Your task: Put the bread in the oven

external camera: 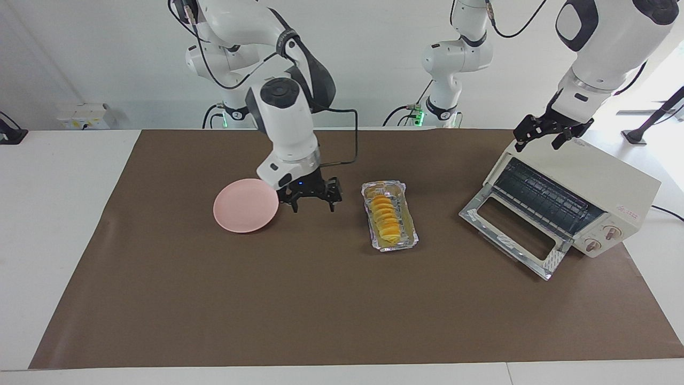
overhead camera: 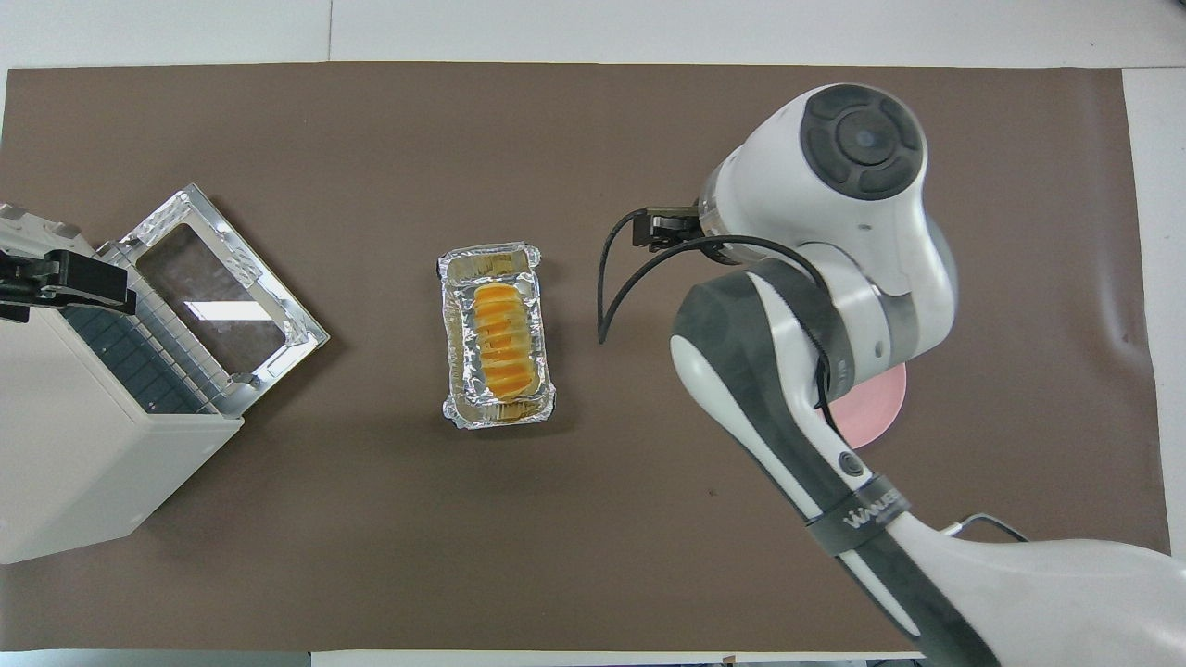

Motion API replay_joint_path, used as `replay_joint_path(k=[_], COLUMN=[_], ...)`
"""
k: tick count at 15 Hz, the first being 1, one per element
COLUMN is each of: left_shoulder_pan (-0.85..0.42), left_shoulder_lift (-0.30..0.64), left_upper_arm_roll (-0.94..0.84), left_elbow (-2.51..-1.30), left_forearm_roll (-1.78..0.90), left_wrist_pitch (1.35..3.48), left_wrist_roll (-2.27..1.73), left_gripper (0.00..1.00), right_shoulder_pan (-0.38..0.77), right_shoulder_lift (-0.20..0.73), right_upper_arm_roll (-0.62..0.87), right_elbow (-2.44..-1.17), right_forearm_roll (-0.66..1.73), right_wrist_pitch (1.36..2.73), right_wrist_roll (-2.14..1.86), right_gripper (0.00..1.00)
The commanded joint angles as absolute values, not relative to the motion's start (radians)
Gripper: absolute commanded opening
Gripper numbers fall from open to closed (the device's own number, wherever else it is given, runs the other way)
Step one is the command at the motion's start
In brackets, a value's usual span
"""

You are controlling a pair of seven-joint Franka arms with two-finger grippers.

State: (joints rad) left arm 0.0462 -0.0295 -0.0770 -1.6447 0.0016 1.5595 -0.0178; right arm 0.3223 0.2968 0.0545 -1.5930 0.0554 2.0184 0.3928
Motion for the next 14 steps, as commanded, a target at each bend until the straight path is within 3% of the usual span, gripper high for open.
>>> replay_joint_path(k=[1,5,14], left_shoulder_pan=[0.051,0.051,0.051], left_shoulder_lift=[-0.055,-0.055,-0.055], left_upper_arm_roll=[-0.074,-0.074,-0.074], left_elbow=[-1.666,-1.666,-1.666], left_forearm_roll=[-0.015,-0.015,-0.015], left_wrist_pitch=[1.555,1.555,1.555], left_wrist_roll=[-0.011,-0.011,-0.011], left_gripper=[1.00,1.00,1.00], right_shoulder_pan=[0.221,0.127,-0.026], right_shoulder_lift=[0.259,0.210,0.006], right_upper_arm_roll=[0.069,0.066,0.071], right_elbow=[-1.609,-1.609,-1.624], right_forearm_roll=[0.043,0.040,0.028], right_wrist_pitch=[1.971,1.890,1.573], right_wrist_roll=[0.183,-0.001,-0.071], right_gripper=[1.00,1.00,1.00])
